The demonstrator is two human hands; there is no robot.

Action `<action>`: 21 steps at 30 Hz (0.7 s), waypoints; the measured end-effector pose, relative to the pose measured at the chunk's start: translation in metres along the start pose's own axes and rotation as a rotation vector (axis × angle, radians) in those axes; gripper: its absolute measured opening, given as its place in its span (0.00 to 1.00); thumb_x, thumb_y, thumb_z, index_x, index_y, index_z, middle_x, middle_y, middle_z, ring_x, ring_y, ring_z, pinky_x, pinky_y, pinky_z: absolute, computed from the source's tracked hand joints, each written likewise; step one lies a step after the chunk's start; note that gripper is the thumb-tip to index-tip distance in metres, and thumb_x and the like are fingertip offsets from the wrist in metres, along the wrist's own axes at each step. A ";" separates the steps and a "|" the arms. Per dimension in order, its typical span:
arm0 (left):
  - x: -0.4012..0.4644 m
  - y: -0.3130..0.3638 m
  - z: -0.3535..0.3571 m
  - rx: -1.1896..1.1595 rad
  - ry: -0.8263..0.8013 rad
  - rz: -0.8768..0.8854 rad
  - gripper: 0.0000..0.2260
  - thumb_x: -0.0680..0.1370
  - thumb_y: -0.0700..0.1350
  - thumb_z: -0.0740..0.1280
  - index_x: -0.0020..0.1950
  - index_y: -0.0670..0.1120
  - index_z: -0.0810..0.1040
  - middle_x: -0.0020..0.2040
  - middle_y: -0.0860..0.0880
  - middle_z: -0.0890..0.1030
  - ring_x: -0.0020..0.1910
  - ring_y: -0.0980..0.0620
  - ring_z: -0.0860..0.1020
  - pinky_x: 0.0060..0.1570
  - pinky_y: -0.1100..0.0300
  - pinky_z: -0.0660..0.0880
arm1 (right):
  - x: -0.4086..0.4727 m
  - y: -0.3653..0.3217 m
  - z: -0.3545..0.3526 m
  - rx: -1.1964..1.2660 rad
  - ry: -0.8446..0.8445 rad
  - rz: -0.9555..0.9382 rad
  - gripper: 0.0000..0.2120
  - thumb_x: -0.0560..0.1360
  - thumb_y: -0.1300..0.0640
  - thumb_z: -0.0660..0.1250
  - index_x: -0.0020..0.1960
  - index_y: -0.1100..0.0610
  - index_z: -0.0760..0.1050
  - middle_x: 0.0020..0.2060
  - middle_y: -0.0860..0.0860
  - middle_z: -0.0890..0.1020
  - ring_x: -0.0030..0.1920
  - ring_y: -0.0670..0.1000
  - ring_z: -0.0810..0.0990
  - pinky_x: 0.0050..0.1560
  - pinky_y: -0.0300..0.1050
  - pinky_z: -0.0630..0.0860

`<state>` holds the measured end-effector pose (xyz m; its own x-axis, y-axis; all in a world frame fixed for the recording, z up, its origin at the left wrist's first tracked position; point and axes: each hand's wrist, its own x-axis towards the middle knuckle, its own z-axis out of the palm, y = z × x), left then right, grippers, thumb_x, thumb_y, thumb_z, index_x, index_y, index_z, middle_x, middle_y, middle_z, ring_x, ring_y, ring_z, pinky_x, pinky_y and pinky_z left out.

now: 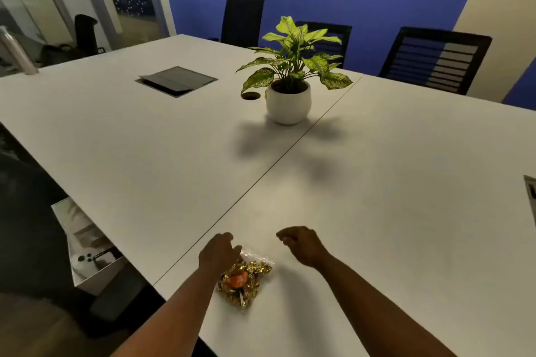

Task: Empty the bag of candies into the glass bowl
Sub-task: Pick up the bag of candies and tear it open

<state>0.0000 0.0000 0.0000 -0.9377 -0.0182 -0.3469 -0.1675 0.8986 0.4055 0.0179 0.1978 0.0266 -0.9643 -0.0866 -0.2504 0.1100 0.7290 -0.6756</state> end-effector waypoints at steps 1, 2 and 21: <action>0.000 -0.002 0.003 -0.031 -0.036 -0.038 0.21 0.77 0.52 0.63 0.68 0.45 0.69 0.66 0.45 0.75 0.66 0.47 0.72 0.64 0.54 0.70 | 0.001 0.002 0.009 0.016 -0.062 0.035 0.15 0.79 0.61 0.59 0.63 0.60 0.77 0.63 0.55 0.79 0.63 0.53 0.77 0.64 0.40 0.70; 0.000 -0.003 0.006 -0.080 -0.053 -0.076 0.22 0.76 0.52 0.64 0.68 0.44 0.69 0.66 0.44 0.75 0.65 0.47 0.73 0.63 0.54 0.70 | 0.000 0.002 0.013 0.030 -0.101 0.050 0.15 0.79 0.61 0.59 0.64 0.60 0.76 0.64 0.55 0.79 0.64 0.53 0.76 0.65 0.40 0.69; 0.002 0.047 0.006 -0.587 -0.028 0.135 0.09 0.71 0.37 0.71 0.37 0.50 0.76 0.37 0.49 0.77 0.35 0.53 0.77 0.34 0.67 0.72 | 0.005 0.005 -0.004 0.210 0.020 0.143 0.13 0.75 0.59 0.67 0.58 0.63 0.80 0.54 0.61 0.84 0.52 0.54 0.82 0.62 0.52 0.76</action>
<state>-0.0077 0.0452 0.0136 -0.9554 0.0981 -0.2785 -0.1946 0.5002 0.8438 0.0128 0.2036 0.0244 -0.9398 0.0224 -0.3410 0.2910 0.5758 -0.7641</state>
